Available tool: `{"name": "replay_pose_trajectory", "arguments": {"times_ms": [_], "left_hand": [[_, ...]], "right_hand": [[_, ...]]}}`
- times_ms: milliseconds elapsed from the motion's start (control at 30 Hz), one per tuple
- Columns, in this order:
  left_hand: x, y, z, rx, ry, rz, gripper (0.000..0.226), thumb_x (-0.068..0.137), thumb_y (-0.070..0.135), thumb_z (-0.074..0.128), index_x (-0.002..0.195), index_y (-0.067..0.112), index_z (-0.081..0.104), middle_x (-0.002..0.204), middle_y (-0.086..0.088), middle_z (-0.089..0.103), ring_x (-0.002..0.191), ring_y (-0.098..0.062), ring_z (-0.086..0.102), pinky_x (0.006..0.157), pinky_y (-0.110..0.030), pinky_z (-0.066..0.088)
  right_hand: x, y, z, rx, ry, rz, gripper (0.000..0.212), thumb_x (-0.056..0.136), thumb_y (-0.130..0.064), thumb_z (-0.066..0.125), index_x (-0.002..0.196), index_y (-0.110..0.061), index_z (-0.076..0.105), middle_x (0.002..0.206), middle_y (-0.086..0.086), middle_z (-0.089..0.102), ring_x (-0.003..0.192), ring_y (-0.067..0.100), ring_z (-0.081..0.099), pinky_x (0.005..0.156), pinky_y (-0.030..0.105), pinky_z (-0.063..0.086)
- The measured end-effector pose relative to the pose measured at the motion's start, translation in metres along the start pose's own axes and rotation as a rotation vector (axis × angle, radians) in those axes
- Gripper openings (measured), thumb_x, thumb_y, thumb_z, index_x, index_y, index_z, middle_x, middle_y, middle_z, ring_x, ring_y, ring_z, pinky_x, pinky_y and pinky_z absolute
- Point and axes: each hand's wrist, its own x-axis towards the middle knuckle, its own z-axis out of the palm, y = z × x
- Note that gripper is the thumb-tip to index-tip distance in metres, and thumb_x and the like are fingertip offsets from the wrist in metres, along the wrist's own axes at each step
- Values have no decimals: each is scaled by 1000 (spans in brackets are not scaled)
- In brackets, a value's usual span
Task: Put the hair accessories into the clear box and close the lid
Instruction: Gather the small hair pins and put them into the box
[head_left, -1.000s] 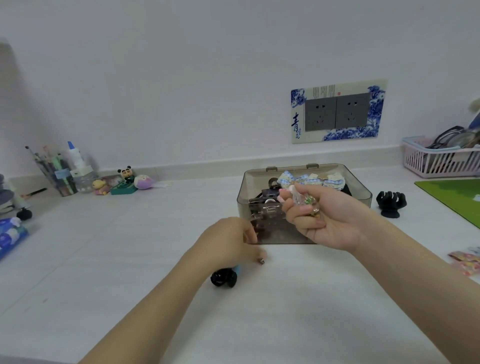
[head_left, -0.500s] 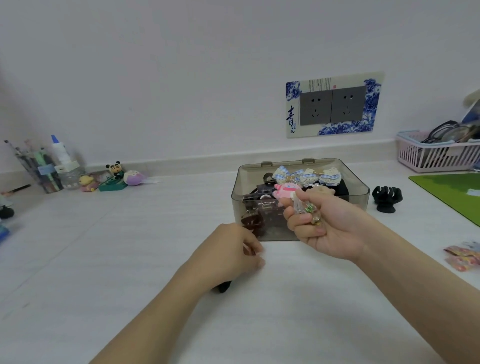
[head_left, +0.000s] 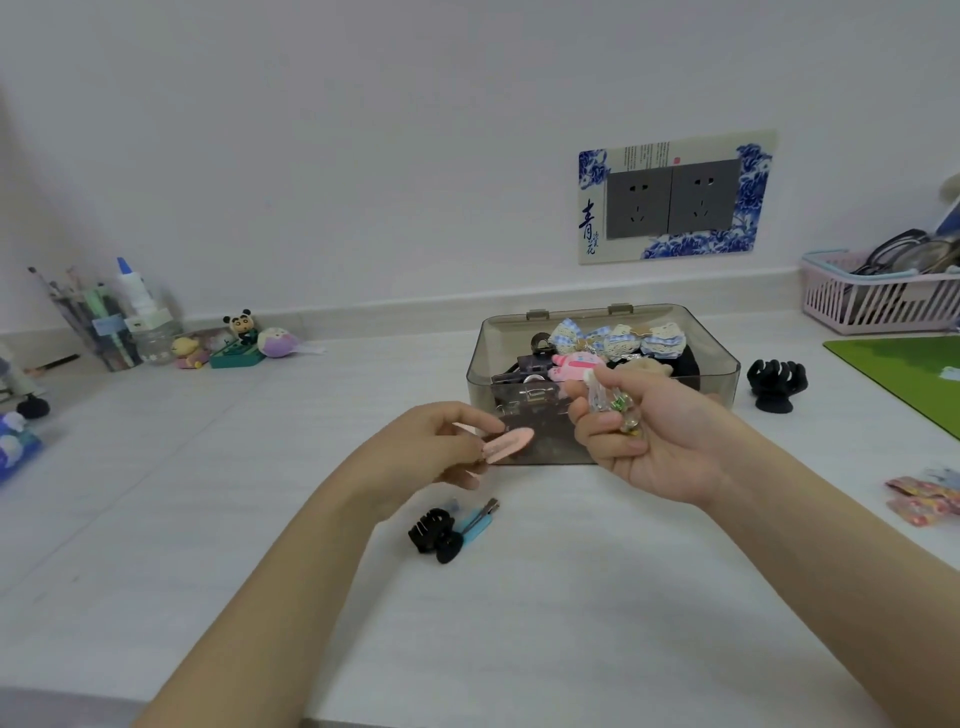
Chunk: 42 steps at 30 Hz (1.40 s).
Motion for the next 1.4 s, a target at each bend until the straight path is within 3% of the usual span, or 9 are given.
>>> {"name": "replay_pose_trajectory", "arguments": {"times_ms": [167,267,533,700,800,933,1167,1267,1400], "left_hand": [[0,3,-1,-580,-164,-206,41,83,-13,25,96,-3,63,73,-11,56,68,-18,53,54,-19,55],[2,3,3,-710,-170,-261,44,81,-14,19,93,-8,61,72,-12,53,64,-18,49,50,-19,52],[11,4,19,-503,-109,-154,44,81,-4,26,88,1,69,72,-7,59,56,-12,43,40,-17,31],[0,6,17,158,-81,0,15,82,18,59,80,24,73,61,17,63,52,0,47,45,-18,33],[-1,3,17,484,-18,97,3,79,26,69,80,23,71,80,12,68,53,6,51,50,-8,41],[1,-3,17,739,0,57,20,71,31,78,84,23,66,91,7,63,61,0,48,51,-12,36],[5,-6,16,732,-29,56,7,77,18,73,84,18,70,71,15,57,58,2,50,53,-12,36],[4,-4,14,549,-2,65,6,76,14,73,81,18,72,65,11,58,47,4,49,50,-8,38],[-2,9,12,235,-10,119,13,77,6,72,80,18,72,61,12,61,53,5,52,54,-8,39]], "right_hand": [[-1,2,1,-1,2,3,28,96,-24,39,83,-4,54,58,5,49,33,6,39,27,12,21],[-1,3,2,4,-2,7,28,95,-23,39,83,-4,54,57,5,49,33,6,39,27,12,21],[3,9,2,-38,9,8,28,96,-23,39,84,-4,54,56,5,49,34,6,38,27,12,21],[2,9,2,-60,13,0,27,96,-23,38,83,-5,54,57,5,49,34,6,38,27,12,20],[3,11,3,-73,13,10,26,95,-23,40,84,-5,55,58,4,49,35,6,39,27,12,21],[3,12,3,-84,14,9,25,95,-23,40,83,-6,55,57,4,49,35,6,38,27,12,21],[2,11,2,-90,-1,4,28,96,-24,39,82,-6,55,56,4,50,35,5,38,27,11,21],[2,10,3,-95,-1,-10,28,96,-24,39,83,-5,55,55,4,50,35,5,39,27,12,21],[1,5,2,-68,-11,-28,28,96,-25,39,84,-5,54,58,4,50,35,6,39,26,12,22]]}}
